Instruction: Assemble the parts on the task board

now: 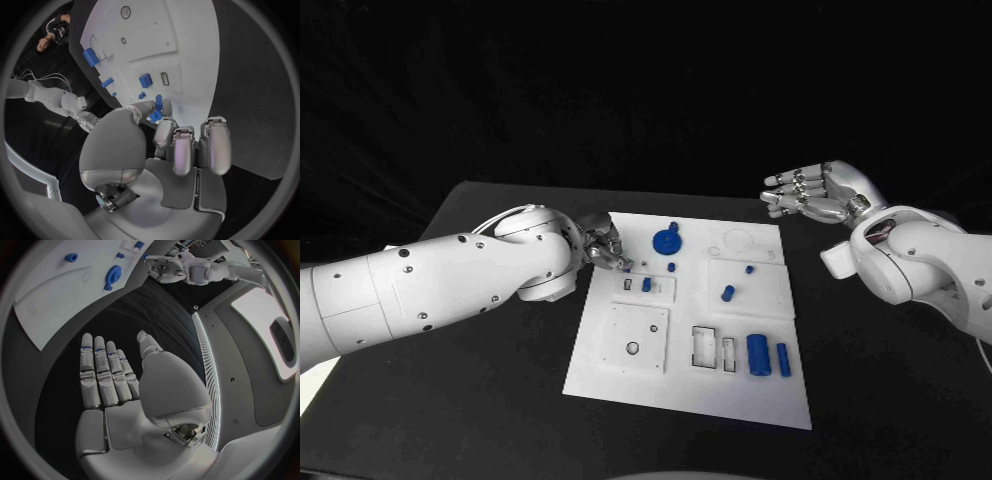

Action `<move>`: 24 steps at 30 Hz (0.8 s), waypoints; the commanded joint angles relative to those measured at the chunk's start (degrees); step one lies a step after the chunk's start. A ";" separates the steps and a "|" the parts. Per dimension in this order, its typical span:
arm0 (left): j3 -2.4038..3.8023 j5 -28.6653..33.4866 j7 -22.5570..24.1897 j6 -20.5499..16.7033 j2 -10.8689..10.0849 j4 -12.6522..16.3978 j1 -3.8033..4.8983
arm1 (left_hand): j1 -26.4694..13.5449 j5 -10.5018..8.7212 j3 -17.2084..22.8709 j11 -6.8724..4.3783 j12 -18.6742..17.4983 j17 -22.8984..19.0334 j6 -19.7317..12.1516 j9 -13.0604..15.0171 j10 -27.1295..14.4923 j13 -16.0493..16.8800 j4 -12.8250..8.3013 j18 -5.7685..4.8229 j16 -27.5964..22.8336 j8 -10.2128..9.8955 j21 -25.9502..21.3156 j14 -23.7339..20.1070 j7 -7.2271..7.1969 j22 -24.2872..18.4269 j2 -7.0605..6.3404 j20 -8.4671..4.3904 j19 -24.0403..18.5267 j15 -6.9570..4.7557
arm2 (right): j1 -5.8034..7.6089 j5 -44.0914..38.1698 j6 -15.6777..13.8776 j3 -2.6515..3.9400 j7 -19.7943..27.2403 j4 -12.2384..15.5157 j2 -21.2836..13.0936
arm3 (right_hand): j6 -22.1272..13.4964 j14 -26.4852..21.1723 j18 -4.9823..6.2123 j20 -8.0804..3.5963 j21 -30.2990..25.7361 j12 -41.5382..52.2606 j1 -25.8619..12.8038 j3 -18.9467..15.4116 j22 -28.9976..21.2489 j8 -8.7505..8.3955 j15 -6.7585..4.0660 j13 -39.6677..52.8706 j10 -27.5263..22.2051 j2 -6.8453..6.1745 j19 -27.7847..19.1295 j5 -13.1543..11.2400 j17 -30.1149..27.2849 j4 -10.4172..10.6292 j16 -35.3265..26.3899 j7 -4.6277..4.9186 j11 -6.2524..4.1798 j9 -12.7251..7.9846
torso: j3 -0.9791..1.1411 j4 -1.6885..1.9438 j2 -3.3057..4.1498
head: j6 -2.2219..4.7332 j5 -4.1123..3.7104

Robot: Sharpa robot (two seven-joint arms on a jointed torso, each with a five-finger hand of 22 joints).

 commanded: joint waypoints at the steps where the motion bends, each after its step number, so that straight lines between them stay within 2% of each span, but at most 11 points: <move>1: -0.02 -0.76 -1.19 3.79 0.12 0.08 -0.07 | 0.20 0.39 7.70 -0.08 0.33 15.07 0.60 0.07 0.33 0.13 -7.39 -0.74 0.17 0.40 0.22 6.13 -0.64 10.65 -0.08 -0.40 4.55 -0.22 | -0.04 0.32 0.17 0.01 0.74 0.09 0.06 | -0.44 -0.06 -0.04 0.20 -0.21 -0.08 -0.34 -0.06 -0.05 -0.12 0.09 -0.09 -0.24 0.07 0.01 0.34 -0.05 -0.18 -0.12 0.86 0.15 -0.01 | 0.04 0.04 -0.01 | -0.16 -0.05; 8: -0.25 -0.04 -1.79 6.34 0.64 -0.49 -0.55 | 0.20 0.39 7.70 -0.08 0.34 15.07 0.60 0.07 0.34 0.15 -7.39 -0.75 0.17 0.40 0.22 6.13 -0.64 10.66 -0.08 -0.40 4.55 -0.22 | -0.04 0.33 0.26 0.01 0.77 0.16 0.10 | -0.44 -0.06 -0.04 0.20 -0.21 -0.08 -0.34 -0.06 -0.05 -0.12 0.09 -0.09 -0.24 0.07 0.01 0.34 -0.05 -0.18 -0.12 0.86 0.15 -0.01 | 0.02 -0.03 -0.01 | -0.51 -0.06; 14: -0.31 0.13 -2.00 6.87 0.84 -0.68 -0.96 | 0.14 0.39 7.76 -0.09 0.40 15.07 0.63 0.07 0.41 0.23 -7.39 -0.73 0.17 0.42 0.17 6.13 -0.65 10.62 -0.11 -0.42 4.54 -0.22 | -0.04 0.33 0.30 0.01 0.78 0.13 0.10 | -0.44 -0.06 -0.04 0.20 -0.21 -0.08 -0.34 -0.06 -0.05 -0.12 0.09 -0.09 -0.24 0.07 0.01 0.34 -0.05 -0.18 -0.12 0.86 0.15 -0.01 | -0.01 -0.01 -0.01 | -0.67 -0.21; 24: -0.31 0.17 -2.17 7.17 0.95 -0.70 -1.07 | 0.14 0.39 7.76 -0.09 0.40 15.07 0.63 0.07 0.41 0.23 -7.39 -0.73 0.17 0.42 0.17 6.13 -0.65 10.62 -0.11 -0.42 4.54 -0.22 | -0.04 0.33 0.40 0.01 0.78 0.12 0.16 | -0.44 -0.06 -0.04 0.20 -0.21 -0.08 -0.34 -0.06 -0.05 -0.12 0.09 -0.09 -0.24 0.07 0.01 0.34 -0.05 -0.18 -0.12 0.86 0.15 -0.01 | 0.00 0.02 -0.03 | -0.90 -0.26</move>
